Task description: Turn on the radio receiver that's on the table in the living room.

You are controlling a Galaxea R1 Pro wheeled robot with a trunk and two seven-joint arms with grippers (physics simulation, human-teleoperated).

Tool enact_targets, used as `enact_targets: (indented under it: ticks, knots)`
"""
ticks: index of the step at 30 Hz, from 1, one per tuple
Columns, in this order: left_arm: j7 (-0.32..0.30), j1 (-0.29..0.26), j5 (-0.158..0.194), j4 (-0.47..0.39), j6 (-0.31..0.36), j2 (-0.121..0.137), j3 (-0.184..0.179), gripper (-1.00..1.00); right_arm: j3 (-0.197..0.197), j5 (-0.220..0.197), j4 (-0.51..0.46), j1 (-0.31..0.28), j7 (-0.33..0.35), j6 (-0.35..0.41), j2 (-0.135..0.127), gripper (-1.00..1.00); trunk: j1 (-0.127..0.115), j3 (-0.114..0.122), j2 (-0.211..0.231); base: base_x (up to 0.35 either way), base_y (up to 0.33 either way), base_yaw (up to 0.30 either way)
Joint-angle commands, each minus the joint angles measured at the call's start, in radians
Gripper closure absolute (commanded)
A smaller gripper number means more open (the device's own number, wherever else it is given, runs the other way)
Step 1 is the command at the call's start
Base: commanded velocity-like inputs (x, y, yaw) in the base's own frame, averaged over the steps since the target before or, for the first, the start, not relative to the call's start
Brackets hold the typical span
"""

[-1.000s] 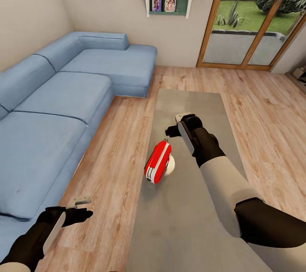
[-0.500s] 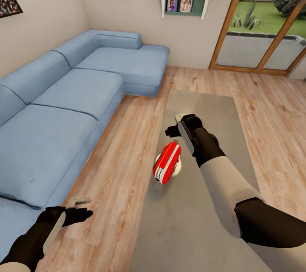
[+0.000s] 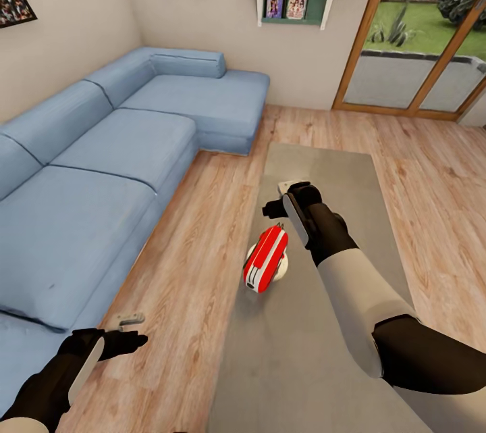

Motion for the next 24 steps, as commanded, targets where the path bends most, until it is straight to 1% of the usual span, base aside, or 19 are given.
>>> enact_targets:
  ticks: [1,24]
  knots:
    - [0.0,0.0,0.0,0.0,0.0,0.0,0.0,-1.0,0.0,0.0,0.0,0.0,0.0,0.0,0.0,-1.0,0.0,-0.001,0.0,0.0,0.0,0.0]
    - [0.0,0.0,0.0,0.0,0.0,0.0,-0.001,-1.0,0.0,0.002,0.001,0.0,-0.004,-0.008,0.0,-1.0,0.0,-0.037,0.0,0.0,0.0,0.0]
